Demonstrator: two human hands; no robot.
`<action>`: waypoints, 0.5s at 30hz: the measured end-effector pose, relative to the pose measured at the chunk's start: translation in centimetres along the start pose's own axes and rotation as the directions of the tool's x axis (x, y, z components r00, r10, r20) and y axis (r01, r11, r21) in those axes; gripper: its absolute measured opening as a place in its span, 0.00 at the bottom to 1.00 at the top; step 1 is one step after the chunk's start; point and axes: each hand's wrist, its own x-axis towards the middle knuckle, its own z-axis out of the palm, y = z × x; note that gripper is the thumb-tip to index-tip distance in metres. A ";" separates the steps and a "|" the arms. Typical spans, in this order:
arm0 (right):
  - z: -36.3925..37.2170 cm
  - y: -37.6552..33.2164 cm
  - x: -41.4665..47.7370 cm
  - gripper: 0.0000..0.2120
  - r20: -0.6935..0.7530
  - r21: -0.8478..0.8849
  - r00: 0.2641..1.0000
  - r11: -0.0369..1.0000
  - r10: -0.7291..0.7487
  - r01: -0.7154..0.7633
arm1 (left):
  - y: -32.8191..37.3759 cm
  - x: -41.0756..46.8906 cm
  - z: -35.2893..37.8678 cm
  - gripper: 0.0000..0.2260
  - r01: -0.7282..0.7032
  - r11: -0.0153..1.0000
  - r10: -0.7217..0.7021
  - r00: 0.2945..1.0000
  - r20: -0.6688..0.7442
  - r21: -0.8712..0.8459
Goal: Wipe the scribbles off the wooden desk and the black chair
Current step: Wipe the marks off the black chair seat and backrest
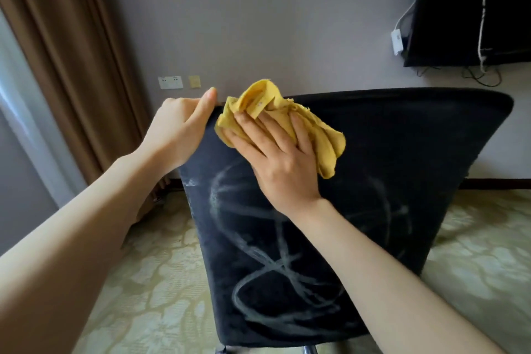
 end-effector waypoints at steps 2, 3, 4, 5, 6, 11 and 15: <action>0.0 1.3 -0.3 0.16 -0.003 -0.043 0.997 0.996 -0.083 0.083 | -0.3 -0.2 -0.1 0.29 -0.009 1.000 0.009 1.000 -0.030 -0.007; -0.2 2.0 -0.6 0.17 -0.011 -0.057 0.995 0.994 -0.095 0.095 | -0.4 -0.2 0.0 0.29 -0.011 1.000 0.010 0.999 -0.050 -0.014; -0.3 2.9 -1.0 0.18 -0.018 -0.072 0.996 0.993 -0.093 0.091 | -0.4 -0.2 0.1 0.29 -0.008 1.000 0.006 0.998 -0.068 -0.019; -0.5 3.7 -1.5 0.19 -0.018 -0.092 0.997 0.993 -0.076 0.074 | -0.4 -0.2 0.2 0.29 -0.004 1.000 0.002 0.997 -0.082 -0.021; -0.8 4.5 -2.0 0.20 -0.014 -0.115 0.999 0.992 -0.048 0.046 | -0.5 -0.1 0.4 0.30 -0.004 1.000 0.002 0.996 -0.094 -0.025; -2.2 8.5 -4.3 0.17 0.018 -0.188 0.989 0.972 0.147 -0.141 | -0.6 0.1 0.9 0.33 -0.019 0.997 0.010 0.993 -0.117 -0.071; -4.1 11.9 -5.2 0.19 -0.042 -0.137 0.879 0.869 0.475 -0.476 | -1.1 0.1 1.1 0.38 -0.017 0.996 0.006 0.992 -0.128 -0.082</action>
